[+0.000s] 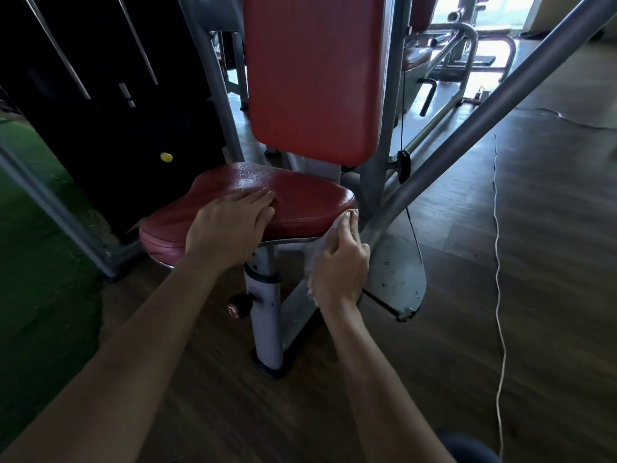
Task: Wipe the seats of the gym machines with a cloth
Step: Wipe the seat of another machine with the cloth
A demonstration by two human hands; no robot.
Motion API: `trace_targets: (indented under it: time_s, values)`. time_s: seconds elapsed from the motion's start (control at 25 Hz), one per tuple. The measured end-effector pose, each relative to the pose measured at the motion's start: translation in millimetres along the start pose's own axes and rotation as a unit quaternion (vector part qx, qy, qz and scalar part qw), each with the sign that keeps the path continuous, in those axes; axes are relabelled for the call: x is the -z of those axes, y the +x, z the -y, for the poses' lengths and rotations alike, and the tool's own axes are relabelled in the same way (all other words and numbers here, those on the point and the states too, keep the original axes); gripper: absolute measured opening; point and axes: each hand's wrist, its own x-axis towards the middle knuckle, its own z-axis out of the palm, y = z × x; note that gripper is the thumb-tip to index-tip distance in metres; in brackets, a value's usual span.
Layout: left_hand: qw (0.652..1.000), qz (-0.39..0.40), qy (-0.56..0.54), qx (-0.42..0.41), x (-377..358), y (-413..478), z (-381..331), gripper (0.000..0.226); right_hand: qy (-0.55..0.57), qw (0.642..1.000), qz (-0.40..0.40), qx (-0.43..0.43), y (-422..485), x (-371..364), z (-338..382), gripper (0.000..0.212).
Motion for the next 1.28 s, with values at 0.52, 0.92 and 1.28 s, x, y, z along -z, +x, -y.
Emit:
trace_targets:
  time_s: [0.52,0.92,1.28]
  values:
    - [0.999,0.023,-0.043,0.001,-3.0,-0.3,3.9,0.068,-0.032,0.976,0.031,0.213,64.6,43.2,38.8,0.031]
    - [0.976,0.112,-0.184,0.006,17.3,19.4,16.7,0.055,-0.314,0.88,0.259,0.245,98.1,27.7,62.3,0.036]
    - [0.966,0.066,-0.237,0.082,14.8,18.5,21.2,0.035,-0.262,0.893,0.296,0.216,102.2,24.3,64.0,0.035]
